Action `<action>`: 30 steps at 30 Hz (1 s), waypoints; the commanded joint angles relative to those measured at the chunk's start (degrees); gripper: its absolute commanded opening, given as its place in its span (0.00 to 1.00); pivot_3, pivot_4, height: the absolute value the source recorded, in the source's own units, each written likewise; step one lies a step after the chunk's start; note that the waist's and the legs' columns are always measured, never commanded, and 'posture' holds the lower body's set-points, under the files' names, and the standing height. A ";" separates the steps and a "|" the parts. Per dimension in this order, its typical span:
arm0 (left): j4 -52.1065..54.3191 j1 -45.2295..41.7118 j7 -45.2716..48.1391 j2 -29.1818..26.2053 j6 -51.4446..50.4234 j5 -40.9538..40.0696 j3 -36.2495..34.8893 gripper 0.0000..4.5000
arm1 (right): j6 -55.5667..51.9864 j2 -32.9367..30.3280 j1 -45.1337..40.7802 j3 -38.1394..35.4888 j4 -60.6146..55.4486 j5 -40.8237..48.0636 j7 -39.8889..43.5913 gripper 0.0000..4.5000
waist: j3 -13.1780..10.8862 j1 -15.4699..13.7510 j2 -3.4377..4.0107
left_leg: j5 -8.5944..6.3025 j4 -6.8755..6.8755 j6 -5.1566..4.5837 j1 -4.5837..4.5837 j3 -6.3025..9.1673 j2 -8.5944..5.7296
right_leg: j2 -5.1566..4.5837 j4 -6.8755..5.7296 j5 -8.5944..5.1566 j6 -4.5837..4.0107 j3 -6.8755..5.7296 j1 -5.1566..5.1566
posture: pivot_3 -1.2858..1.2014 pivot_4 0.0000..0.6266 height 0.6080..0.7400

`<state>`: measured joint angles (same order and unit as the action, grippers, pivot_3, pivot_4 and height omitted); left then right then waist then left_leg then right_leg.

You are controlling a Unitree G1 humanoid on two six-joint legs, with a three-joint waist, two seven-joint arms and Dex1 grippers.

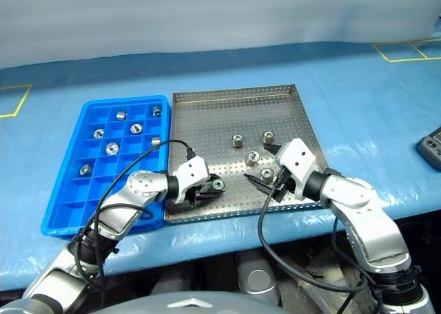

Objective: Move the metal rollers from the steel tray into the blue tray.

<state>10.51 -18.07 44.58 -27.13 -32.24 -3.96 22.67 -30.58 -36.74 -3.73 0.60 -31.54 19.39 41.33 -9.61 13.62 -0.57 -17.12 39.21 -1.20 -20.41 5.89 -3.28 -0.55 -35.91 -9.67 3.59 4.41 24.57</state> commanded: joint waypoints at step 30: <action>43.92 30.20 -25.84 -2.00 -33.22 -0.58 -43.44 0.37 | 10.15 9.31 -21.73 17.62 22.56 -2.82 17.38 1.00 | -0.09 -13.64 -0.06 | 0.05 -0.12 0.23 -0.17 0.70 -0.10 | -0.48 0.07 0.01 -0.62 -0.76 0.05 | 0.56 0.24 1.00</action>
<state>52.66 12.35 19.74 -29.33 -65.92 -5.10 -19.83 -21.79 -27.73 -24.29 18.35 -8.96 16.39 57.83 -9.69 -0.03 -0.63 -17.07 39.09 -0.96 -20.57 6.61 -3.38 -1.03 -35.84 -9.67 2.95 3.63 24.62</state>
